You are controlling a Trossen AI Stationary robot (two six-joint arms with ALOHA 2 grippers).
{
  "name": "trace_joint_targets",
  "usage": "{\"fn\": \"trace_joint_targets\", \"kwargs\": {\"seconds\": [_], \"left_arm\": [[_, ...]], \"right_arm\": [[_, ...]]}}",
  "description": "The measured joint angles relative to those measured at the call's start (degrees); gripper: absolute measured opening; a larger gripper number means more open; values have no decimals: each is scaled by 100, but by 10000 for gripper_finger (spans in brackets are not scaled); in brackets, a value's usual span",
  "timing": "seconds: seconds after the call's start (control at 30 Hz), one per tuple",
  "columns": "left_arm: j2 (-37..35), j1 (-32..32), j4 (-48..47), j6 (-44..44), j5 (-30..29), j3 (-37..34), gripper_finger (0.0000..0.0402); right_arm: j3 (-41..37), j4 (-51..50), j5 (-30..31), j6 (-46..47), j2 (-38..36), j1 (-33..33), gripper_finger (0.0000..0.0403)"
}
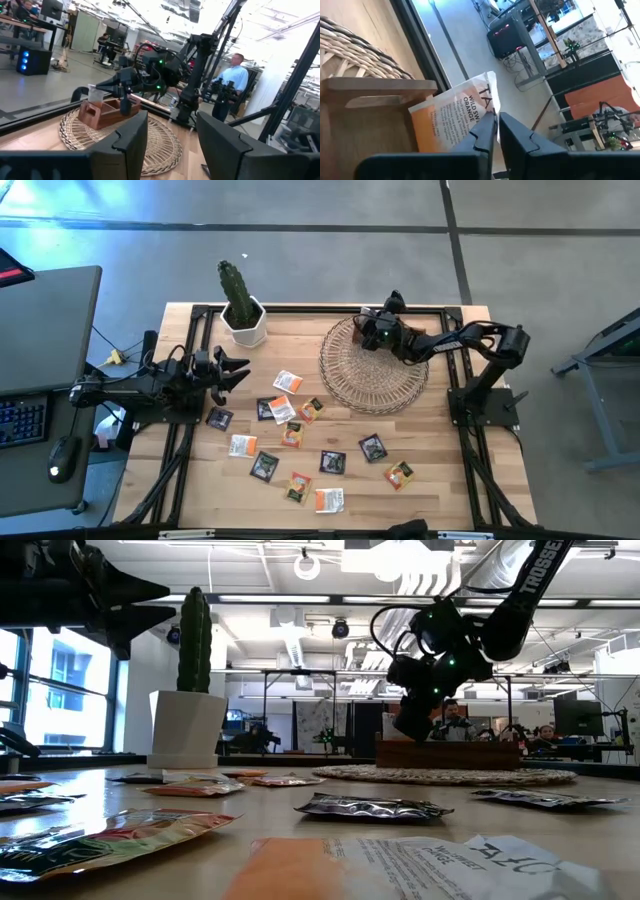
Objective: Pick & Place Tea
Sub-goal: Put the orange tea bag into the left section of the wooden organizer
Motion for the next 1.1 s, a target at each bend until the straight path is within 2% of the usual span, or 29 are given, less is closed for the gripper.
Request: {"fn": "trace_joint_targets", "kwargs": {"seconds": [0.33,0.6,0.8,0.9,1.1], "left_arm": [[0,1,0,18,-2,0,168],[0,1,-15,18,-4,0,168],[0,-1,-41,18,-7,0,168],[0,0,-39,18,-24,0,168],[0,1,-37,18,-42,0,168]], "right_arm": [[0,-14,21,84,-2,25,105],[23,-140,562,21,-145,287,114],[26,-318,552,-24,-357,430,114],[28,-294,-35,117,-590,669,114],[35,-147,-2326,1218,-964,1268,115]]}}
